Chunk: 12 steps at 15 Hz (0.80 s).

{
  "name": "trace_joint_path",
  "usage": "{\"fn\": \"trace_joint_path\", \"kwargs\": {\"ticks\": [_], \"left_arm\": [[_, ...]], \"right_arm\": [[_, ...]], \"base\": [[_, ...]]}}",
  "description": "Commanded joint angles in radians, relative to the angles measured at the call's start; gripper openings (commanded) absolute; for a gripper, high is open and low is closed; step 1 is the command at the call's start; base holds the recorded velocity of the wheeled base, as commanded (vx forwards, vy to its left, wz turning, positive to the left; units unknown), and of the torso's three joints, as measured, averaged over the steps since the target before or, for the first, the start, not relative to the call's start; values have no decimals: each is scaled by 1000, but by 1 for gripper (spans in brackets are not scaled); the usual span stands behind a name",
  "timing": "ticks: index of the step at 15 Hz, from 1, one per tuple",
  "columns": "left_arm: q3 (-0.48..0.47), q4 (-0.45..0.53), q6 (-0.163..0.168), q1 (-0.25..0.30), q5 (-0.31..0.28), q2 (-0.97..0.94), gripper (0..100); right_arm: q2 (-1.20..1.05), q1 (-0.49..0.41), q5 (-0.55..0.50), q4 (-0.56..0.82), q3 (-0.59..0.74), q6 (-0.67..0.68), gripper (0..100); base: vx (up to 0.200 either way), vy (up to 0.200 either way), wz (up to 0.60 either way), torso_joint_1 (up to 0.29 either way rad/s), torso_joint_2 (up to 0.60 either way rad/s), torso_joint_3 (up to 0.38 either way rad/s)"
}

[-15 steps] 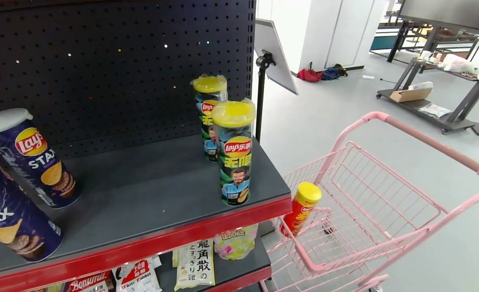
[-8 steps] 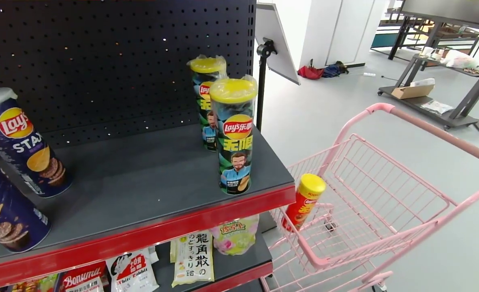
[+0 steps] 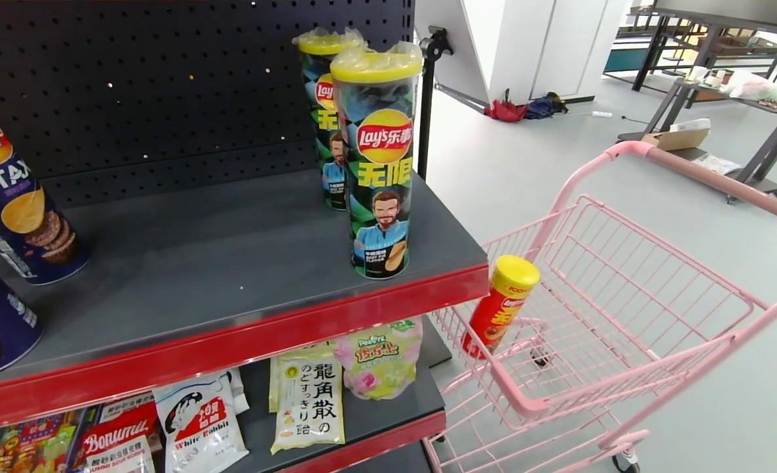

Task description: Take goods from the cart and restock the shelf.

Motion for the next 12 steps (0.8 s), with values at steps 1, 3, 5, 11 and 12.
{"fn": "trace_joint_path", "kwargs": {"ticks": [1, 3, 5, 11, 12], "left_arm": [[1, -1, 0, 0, -2, 1, 100], [1, -1, -7, 0, -7, 1, 100], [18, -7, -30, 0, -38, 1, 100], [93, -113, -137, 2, -44, 1, 100], [88, -111, -152, 0, -44, 3, 100]], "right_arm": [[23, 9, 7, -9, -11, 4, 100], [223, 14, 8, -172, -36, 47, 100], [544, 14, 57, -521, -62, 94, 100], [1061, -9, 412, -840, -105, 183, 100], [1164, -3, 415, -899, -128, 211, 100]], "base": [[0, 0, 0, -51, 203, 129], [0, 0, 0, -29, 93, 71], [0, 0, 0, 0, 0, 0], [0, 0, 0, 0, 0, 0], [0, 0, 0, 0, 0, 0]]}}
